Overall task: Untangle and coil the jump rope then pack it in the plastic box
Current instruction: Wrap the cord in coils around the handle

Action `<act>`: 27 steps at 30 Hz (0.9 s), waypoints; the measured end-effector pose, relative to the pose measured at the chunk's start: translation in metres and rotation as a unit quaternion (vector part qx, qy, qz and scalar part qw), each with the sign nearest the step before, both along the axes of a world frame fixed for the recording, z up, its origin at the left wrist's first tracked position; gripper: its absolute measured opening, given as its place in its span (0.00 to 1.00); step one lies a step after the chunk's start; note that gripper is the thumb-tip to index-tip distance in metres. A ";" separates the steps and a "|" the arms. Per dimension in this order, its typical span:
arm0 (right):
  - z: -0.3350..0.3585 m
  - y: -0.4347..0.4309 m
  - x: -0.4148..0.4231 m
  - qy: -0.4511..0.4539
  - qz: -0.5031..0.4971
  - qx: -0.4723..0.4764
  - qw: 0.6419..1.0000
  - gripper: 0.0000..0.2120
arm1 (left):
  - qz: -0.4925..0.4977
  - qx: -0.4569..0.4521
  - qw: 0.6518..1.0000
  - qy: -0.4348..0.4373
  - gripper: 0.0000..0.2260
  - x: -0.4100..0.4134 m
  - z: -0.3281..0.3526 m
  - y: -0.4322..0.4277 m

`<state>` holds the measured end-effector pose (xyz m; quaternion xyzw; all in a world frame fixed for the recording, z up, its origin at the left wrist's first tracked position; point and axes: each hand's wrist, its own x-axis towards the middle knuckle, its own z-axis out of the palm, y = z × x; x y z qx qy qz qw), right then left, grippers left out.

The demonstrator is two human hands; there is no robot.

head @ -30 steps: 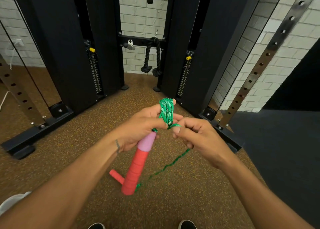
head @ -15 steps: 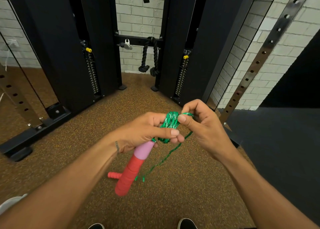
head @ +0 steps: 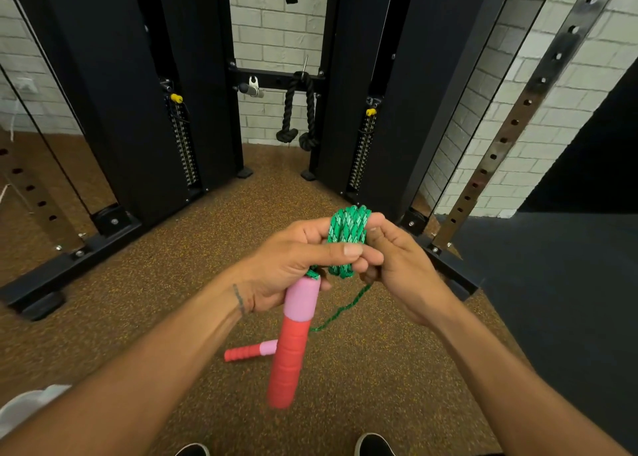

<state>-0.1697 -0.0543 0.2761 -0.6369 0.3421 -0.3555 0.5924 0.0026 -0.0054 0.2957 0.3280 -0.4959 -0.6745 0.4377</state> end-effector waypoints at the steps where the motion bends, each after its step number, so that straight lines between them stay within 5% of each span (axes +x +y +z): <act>1: 0.000 0.000 0.001 0.014 -0.004 0.002 1.000 0.17 | 0.007 -0.004 1.000 0.000 0.15 0.001 0.000 0.000; 17: 0.002 0.003 -0.001 0.176 0.068 -0.013 0.982 0.12 | 0.134 -0.046 0.989 -0.032 0.20 0.003 0.000 -0.009; 27: 0.010 0.010 -0.008 0.189 0.097 -0.124 0.969 0.07 | 0.121 -0.081 0.952 -0.268 0.13 0.017 -0.013 -0.017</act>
